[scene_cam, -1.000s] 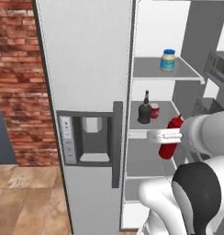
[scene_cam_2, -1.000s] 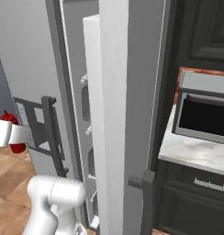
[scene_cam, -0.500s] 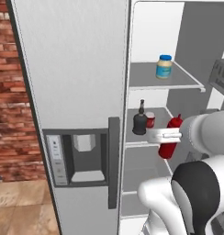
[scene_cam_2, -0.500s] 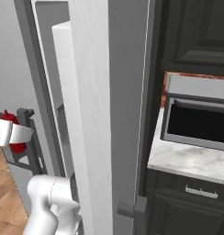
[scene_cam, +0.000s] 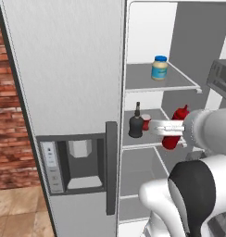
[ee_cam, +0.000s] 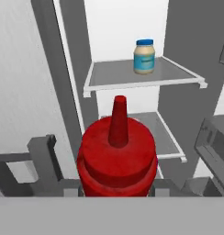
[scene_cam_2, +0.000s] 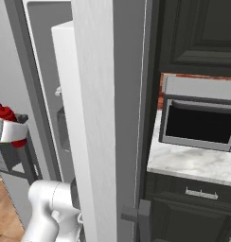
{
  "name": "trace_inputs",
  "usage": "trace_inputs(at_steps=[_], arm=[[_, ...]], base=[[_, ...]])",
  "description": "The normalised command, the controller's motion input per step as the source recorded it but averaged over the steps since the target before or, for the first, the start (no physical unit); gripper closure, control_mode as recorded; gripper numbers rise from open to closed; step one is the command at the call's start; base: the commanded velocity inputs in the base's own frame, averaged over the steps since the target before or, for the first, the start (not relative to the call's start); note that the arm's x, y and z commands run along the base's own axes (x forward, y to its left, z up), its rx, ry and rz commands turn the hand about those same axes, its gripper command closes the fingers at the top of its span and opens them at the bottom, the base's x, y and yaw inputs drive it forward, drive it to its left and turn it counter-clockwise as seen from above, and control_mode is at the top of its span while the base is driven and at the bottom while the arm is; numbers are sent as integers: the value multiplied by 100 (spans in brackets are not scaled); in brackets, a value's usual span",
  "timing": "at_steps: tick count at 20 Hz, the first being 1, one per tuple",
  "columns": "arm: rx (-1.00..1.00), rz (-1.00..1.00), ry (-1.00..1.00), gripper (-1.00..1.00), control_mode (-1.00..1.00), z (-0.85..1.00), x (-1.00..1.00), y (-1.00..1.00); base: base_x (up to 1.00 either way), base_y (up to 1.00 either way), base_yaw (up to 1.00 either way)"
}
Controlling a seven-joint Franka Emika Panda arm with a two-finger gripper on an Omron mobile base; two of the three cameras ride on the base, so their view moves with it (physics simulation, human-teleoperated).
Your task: Place the mayonnaise and ketchup from the counter to the top shelf of the fridge. If the existing items in the fridge are on the top shelf, move them to other shelves.
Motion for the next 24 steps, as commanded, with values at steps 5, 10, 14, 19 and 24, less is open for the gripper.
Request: trace_inputs(at_steps=[5, 10, 14, 19, 24], arm=[[-1, -19, -17, 100, -100, 87, 30, -15], [0, -7, 0, 100, -100, 70, 12, -79], [0, 3, 1, 100, -100, 17, 3, -94], [0, 9, -2, 100, -100, 1, 38, -12], [-3, 6, -2, 100, -100, 0, 82, 8]], base=[[0, 0, 0], [0, 0, 0], [0, 0, 0], [0, 0, 0], [0, 0, 0]])
